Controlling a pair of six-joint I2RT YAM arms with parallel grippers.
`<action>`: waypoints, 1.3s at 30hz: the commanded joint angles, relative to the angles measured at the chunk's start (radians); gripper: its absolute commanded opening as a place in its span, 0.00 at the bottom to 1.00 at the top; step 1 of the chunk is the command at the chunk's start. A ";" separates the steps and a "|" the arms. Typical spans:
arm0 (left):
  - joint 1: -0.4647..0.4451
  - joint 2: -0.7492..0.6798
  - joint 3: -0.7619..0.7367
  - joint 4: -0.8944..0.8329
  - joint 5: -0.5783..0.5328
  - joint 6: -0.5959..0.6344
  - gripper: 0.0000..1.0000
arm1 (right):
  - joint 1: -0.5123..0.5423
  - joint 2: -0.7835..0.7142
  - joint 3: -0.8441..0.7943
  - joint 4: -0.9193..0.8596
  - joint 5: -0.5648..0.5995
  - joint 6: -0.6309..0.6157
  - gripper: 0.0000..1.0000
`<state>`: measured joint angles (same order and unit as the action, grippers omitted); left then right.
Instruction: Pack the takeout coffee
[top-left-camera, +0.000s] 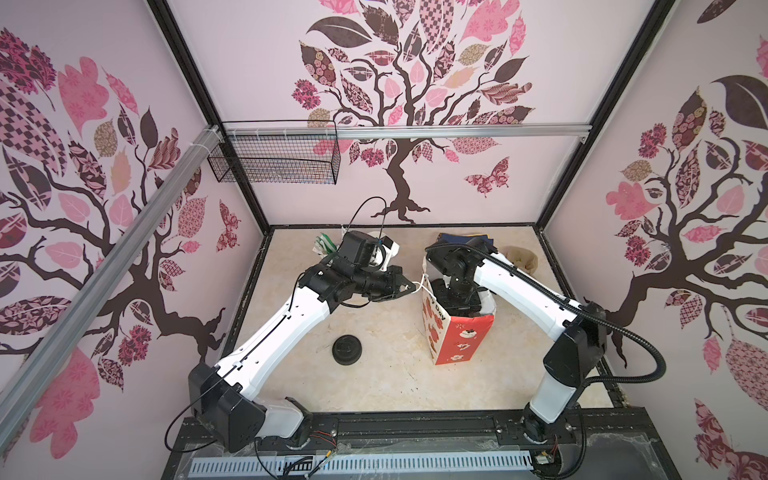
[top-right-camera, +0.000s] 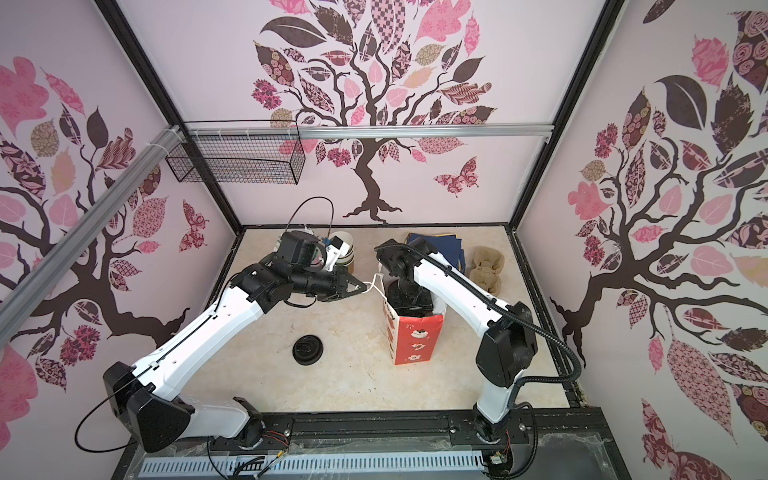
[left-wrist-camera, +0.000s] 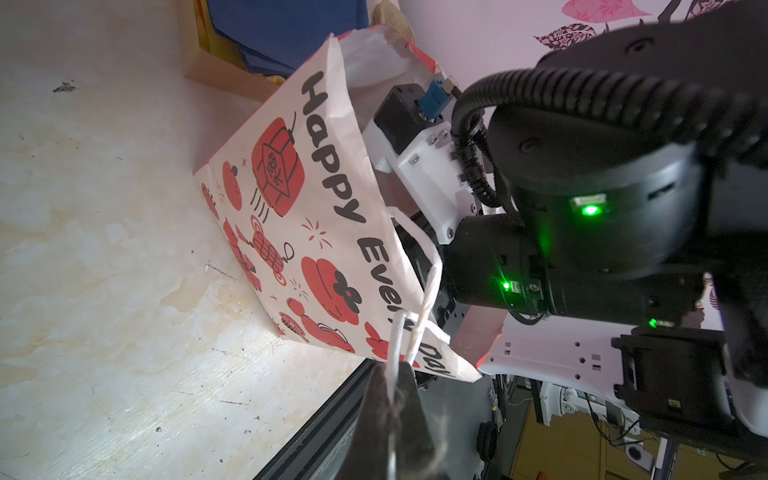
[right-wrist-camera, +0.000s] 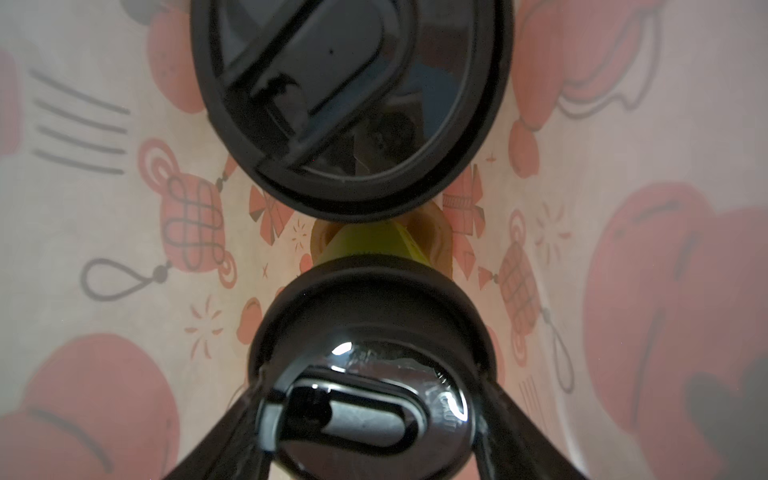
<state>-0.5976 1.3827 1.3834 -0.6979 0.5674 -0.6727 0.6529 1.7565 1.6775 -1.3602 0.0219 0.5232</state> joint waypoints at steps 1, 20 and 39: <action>-0.001 -0.002 -0.001 -0.007 -0.011 0.015 0.00 | -0.006 0.004 -0.035 0.005 0.019 0.020 0.69; -0.001 0.003 0.000 -0.007 -0.012 0.015 0.00 | -0.006 0.004 0.004 -0.016 0.018 0.017 0.69; -0.001 0.005 0.001 -0.006 -0.009 0.015 0.00 | -0.006 -0.021 -0.008 -0.045 -0.033 0.020 0.69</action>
<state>-0.5976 1.3849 1.3834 -0.7044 0.5617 -0.6727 0.6521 1.7397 1.6791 -1.3849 -0.0055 0.5182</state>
